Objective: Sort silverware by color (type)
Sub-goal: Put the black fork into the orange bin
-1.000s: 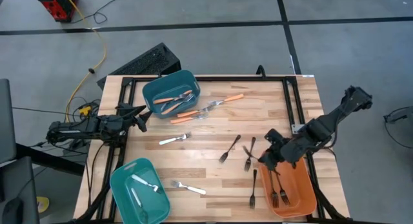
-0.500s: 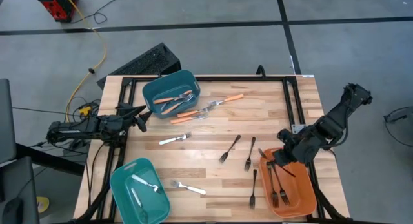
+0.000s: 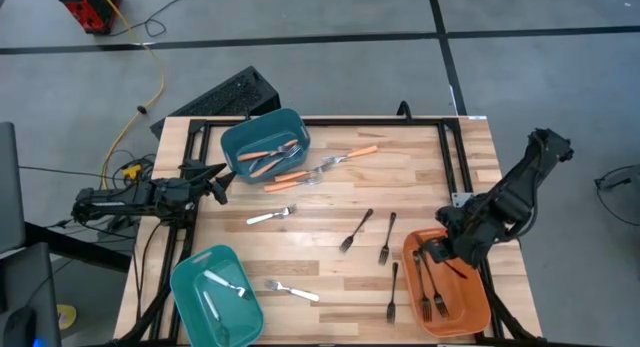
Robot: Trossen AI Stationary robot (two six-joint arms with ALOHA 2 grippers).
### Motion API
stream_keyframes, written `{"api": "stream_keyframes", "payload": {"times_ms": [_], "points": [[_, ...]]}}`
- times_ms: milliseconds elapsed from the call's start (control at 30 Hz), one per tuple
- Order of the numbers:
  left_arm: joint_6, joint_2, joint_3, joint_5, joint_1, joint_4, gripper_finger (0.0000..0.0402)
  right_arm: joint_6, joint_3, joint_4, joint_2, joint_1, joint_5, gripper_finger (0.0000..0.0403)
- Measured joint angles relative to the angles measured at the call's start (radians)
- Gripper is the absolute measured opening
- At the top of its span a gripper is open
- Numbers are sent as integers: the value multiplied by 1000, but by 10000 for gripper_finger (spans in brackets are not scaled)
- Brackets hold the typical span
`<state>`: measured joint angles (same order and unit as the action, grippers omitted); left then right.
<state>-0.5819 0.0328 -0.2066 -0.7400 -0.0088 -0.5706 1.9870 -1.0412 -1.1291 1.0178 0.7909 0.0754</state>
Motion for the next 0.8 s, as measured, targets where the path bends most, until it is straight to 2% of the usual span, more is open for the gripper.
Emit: {"api": "stream_keyframes", "payload": {"times_ms": [267, 533, 800], "points": [[5, 0, 0, 0, 0, -1, 235, 68, 0, -33, 22, 23, -89, 24], [21, 0, 0, 0, 0, -1, 235, 143, 0, -72, 88, 56, -97, 30], [20, 0, 0, 0, 0, -1, 235, 167, 0, -14, 186, 71, -128, 31]]}}
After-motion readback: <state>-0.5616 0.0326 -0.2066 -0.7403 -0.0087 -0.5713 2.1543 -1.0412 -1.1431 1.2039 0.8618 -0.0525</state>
